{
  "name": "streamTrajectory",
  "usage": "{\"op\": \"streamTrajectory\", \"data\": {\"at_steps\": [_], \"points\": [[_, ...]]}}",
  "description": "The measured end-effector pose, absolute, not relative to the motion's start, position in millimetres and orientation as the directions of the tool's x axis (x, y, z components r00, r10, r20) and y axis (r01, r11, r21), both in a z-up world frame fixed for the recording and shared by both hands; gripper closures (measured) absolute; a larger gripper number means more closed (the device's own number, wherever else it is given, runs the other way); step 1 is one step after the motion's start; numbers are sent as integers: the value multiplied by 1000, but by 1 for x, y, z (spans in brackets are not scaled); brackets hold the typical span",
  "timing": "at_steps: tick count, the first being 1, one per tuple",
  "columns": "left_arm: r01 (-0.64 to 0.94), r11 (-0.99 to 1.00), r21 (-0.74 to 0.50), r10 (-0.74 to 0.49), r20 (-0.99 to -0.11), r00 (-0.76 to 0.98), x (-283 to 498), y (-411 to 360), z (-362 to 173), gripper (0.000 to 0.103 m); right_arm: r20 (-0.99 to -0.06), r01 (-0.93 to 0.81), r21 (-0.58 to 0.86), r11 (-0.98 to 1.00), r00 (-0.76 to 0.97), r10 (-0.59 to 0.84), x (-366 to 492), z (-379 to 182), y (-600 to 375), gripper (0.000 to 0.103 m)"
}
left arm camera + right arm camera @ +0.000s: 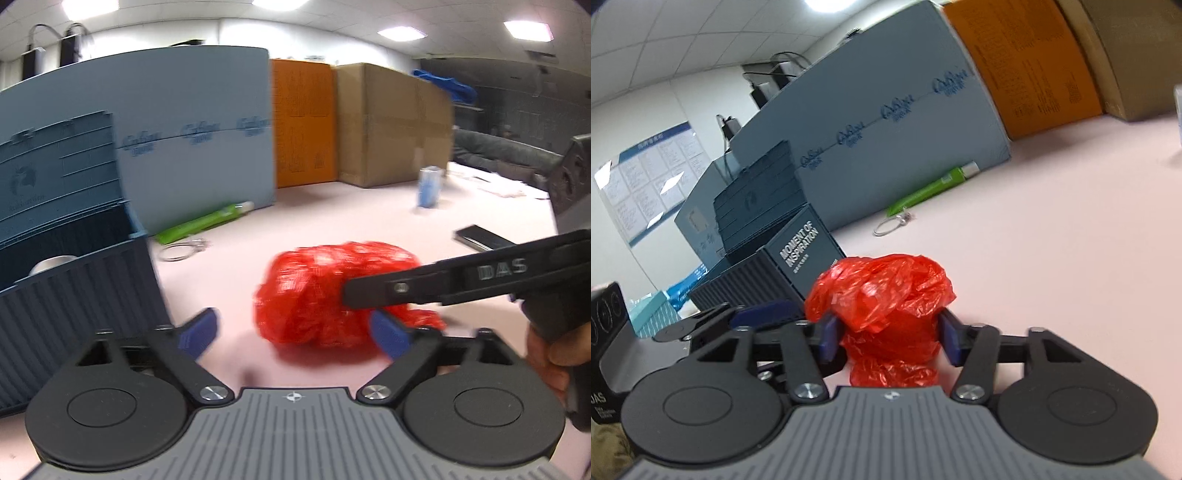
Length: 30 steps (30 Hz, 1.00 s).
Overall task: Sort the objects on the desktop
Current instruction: 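Close the left gripper on the red bag while the right gripper closes on it too, then lift the red bag with both grippers and carry it over the blue box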
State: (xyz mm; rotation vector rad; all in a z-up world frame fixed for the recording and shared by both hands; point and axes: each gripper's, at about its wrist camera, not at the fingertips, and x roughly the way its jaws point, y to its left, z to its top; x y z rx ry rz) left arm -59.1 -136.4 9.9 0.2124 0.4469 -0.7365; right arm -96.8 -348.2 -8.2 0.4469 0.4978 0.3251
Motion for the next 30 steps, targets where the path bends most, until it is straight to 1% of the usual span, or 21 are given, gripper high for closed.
{"op": "streamTrajectory", "data": {"at_steps": [1, 3, 7, 11, 19, 30], "points": [[697, 715, 43, -603, -466, 647, -61, -138, 9, 46, -381, -202, 480, 854, 829, 410, -97, -8, -347, 58], [707, 704, 64, -606, -464, 646, -64, -141, 9, 50, -379, -209, 476, 854, 828, 414, -98, -8, -346, 59], [715, 697, 51, -626, -443, 642, -67, -137, 11, 56, -345, -226, 503, 834, 832, 434, -101, -8, -350, 61], [717, 695, 44, -641, -412, 647, -70, -134, 13, 56, -300, -252, 511, 822, 843, 445, -107, -6, -353, 61], [717, 696, 38, -645, -404, 648, -70, -134, 14, 56, -288, -260, 518, 815, 844, 453, -105, -5, -353, 61], [718, 694, 58, -656, -359, 664, -78, -130, 17, 56, -247, -291, 490, 821, 857, 452, -112, -1, -349, 61]]}}
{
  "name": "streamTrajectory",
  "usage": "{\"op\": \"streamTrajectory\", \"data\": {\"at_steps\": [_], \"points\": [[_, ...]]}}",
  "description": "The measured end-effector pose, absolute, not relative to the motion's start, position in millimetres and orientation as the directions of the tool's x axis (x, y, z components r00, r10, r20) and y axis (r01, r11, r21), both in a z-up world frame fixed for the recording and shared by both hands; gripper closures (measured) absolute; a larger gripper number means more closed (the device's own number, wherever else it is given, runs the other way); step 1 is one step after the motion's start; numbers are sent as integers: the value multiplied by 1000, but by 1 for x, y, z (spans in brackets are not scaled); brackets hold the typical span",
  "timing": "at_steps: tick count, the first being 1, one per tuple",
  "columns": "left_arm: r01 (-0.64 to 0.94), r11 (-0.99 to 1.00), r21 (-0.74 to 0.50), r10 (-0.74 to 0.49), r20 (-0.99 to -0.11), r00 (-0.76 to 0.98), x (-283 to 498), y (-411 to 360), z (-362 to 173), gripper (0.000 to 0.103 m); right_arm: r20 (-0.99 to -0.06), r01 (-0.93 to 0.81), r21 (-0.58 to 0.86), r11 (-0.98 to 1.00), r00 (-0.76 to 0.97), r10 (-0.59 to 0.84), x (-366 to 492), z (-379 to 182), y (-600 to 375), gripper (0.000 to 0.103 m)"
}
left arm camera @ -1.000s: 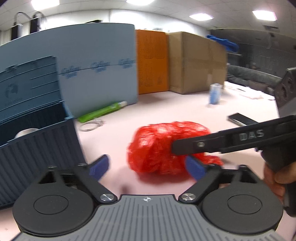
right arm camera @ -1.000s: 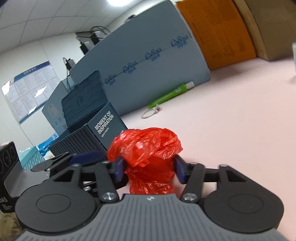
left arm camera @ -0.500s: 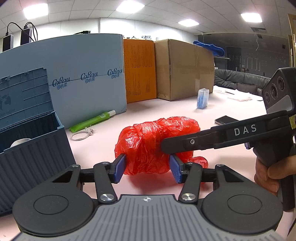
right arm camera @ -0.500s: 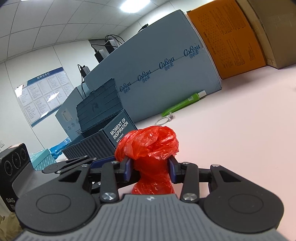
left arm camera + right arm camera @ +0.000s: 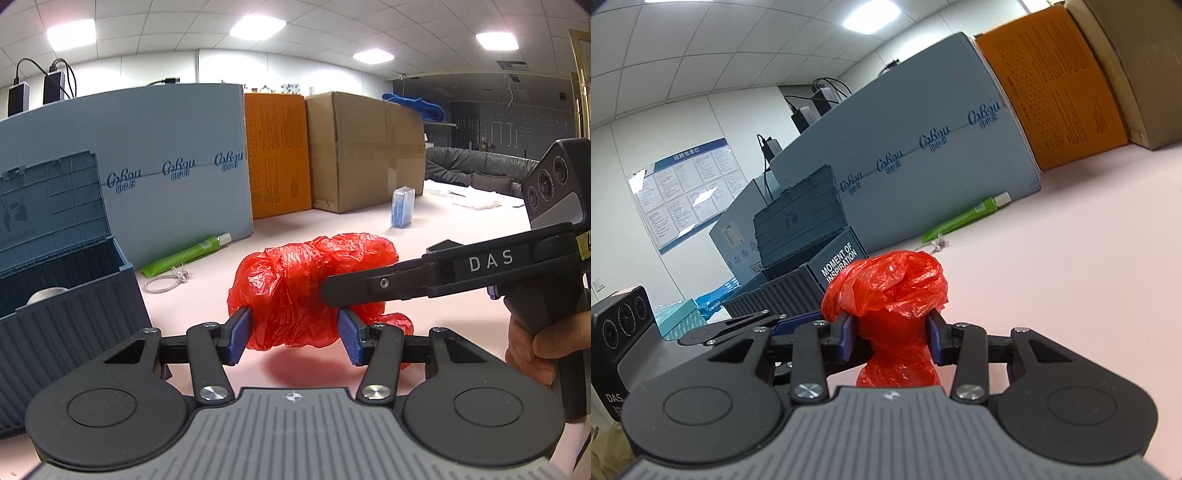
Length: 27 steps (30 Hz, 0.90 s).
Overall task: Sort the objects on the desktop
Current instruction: 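Lift the red bag with both grippers and carry it over the blue box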
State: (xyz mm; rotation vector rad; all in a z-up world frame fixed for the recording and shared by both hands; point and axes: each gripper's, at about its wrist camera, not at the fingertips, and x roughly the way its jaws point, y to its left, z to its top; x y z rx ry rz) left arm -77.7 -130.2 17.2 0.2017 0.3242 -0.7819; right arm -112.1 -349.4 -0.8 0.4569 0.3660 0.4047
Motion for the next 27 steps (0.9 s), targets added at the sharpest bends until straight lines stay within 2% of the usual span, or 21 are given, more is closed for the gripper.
{"op": "streamTrajectory", "data": {"at_steps": [15, 27], "points": [[709, 705, 7, -676, -295, 676, -78, -115, 22, 56, -176, -314, 484, 817, 880, 442, -113, 5, -339, 61], [698, 716, -4, -672, -273, 688, -77, -107, 24, 56, -153, -312, 483, 818, 890, 430, -108, 6, -329, 61]]}}
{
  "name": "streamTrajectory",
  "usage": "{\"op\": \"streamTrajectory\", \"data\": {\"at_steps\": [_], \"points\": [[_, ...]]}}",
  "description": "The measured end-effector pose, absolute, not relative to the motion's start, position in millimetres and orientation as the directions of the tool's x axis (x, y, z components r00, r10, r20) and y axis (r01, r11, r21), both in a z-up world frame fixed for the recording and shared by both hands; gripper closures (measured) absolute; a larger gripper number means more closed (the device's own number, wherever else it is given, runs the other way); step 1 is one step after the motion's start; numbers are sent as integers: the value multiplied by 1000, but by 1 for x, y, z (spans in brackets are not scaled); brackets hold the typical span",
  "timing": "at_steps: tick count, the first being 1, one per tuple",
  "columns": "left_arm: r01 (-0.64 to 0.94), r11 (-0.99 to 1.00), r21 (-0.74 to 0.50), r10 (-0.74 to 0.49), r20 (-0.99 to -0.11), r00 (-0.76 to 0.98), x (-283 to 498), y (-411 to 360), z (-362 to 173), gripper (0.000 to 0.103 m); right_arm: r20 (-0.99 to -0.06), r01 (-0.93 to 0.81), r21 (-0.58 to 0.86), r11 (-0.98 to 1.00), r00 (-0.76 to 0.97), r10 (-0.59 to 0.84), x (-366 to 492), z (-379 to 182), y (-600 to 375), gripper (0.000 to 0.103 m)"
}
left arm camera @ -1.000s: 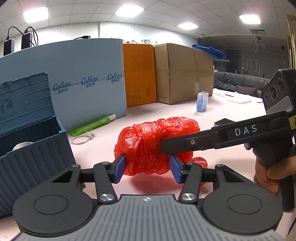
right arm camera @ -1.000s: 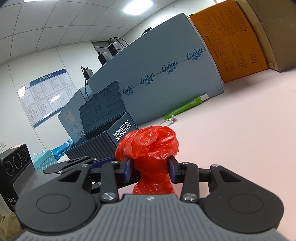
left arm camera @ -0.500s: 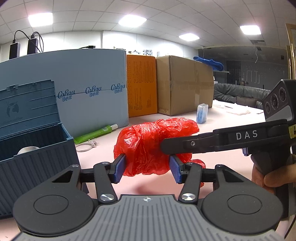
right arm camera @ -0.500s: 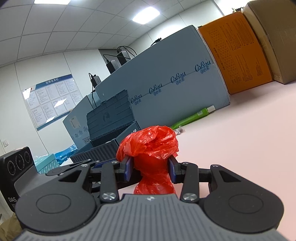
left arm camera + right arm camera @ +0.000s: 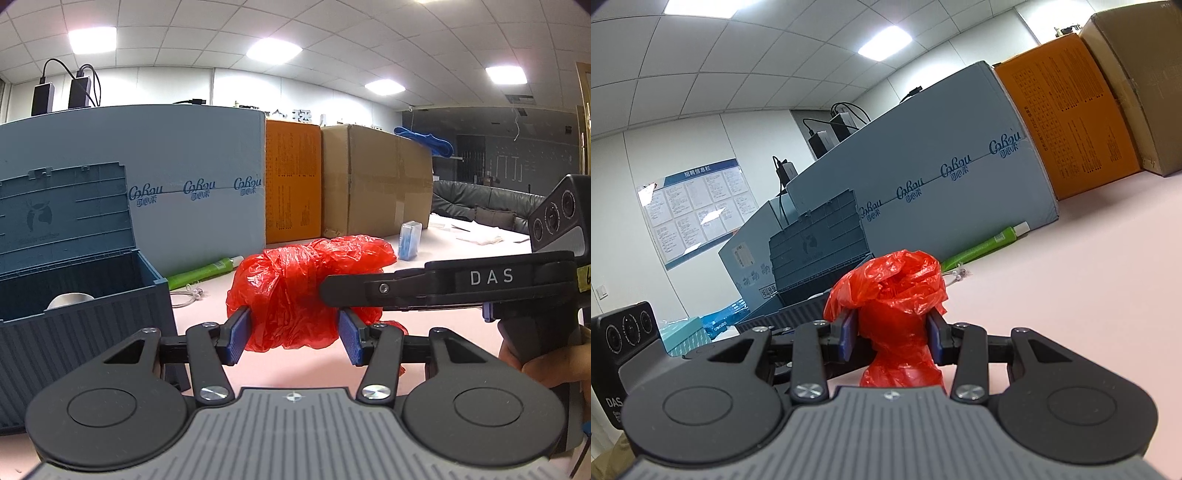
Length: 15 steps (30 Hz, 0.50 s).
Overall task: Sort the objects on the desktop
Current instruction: 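Lift the red bag with both grippers and carry it over the blue box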
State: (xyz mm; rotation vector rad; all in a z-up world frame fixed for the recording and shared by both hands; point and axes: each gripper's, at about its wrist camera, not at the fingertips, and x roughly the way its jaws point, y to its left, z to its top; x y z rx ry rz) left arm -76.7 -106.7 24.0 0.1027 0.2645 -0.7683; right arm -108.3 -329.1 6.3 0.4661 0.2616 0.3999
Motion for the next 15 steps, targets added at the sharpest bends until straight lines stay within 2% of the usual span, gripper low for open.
{"op": "streamTrajectory", "data": {"at_steps": [15], "points": [[681, 732, 20, -661, -220, 717, -78, -98, 28, 56, -91, -334, 471, 816, 902, 422, -106, 8, -318, 61]]}}
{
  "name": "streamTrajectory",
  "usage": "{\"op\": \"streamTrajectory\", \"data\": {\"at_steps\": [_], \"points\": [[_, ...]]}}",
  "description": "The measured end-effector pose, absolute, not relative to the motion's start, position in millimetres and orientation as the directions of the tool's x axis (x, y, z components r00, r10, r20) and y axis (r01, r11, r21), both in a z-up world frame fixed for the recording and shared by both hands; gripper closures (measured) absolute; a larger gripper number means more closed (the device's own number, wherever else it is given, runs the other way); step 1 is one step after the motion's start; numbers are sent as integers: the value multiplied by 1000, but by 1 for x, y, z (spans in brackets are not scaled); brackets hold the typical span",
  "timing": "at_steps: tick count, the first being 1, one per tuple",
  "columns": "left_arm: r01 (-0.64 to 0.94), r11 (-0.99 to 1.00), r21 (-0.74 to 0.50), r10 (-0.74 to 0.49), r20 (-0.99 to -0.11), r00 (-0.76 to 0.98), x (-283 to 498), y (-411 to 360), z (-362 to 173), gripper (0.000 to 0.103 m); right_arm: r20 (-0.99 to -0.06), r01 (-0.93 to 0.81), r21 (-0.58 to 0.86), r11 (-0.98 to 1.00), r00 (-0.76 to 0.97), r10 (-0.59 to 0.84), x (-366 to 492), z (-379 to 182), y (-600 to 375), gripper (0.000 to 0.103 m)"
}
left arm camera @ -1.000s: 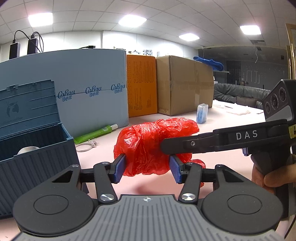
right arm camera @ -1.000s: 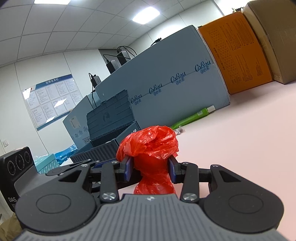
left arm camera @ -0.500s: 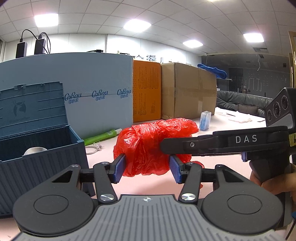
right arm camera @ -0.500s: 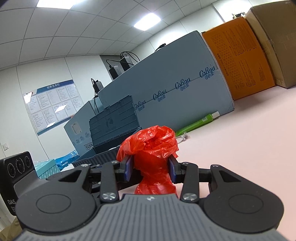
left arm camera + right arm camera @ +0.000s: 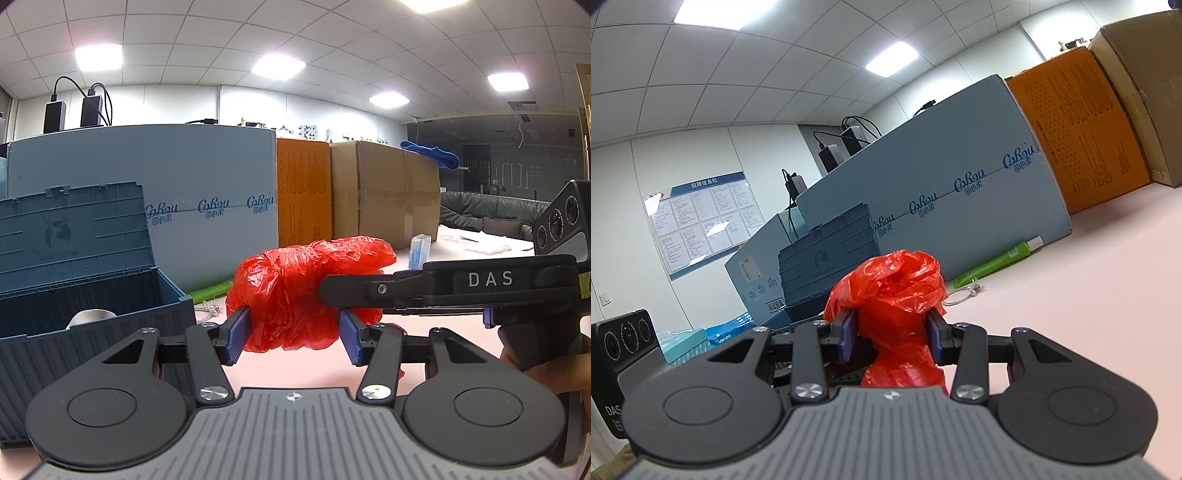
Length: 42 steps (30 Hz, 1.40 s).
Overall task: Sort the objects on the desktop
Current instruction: 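Lift the red bag with both grippers and carry it over the blue box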
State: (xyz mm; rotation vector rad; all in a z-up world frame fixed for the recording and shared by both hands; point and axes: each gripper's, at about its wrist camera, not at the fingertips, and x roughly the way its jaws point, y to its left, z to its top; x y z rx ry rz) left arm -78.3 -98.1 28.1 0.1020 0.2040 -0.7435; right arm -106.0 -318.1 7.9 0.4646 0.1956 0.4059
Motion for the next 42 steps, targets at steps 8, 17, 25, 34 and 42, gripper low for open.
{"op": "streamTrajectory", "data": {"at_steps": [8, 17, 25, 34, 42], "points": [[675, 738, 19, -658, -200, 726, -78, -92, 30, 56, -63, -342, 450, 825, 909, 412, -107, 10, -310, 61], [674, 739, 16, -661, -180, 729, -78, -88, 32, 56, -33, -344, 425, 837, 919, 394, -108, 11, -304, 61], [669, 743, 12, -658, -167, 734, -78, -83, 33, 56, -13, -348, 419, 838, 921, 389, -106, 12, -299, 61], [665, 747, -3, -658, -148, 738, -76, -78, 36, 56, 24, -353, 415, 838, 925, 378, -105, 12, -294, 60], [668, 744, -10, -663, -136, 736, -74, -76, 38, 56, 46, -353, 399, 846, 929, 366, -105, 13, -290, 60]]}}
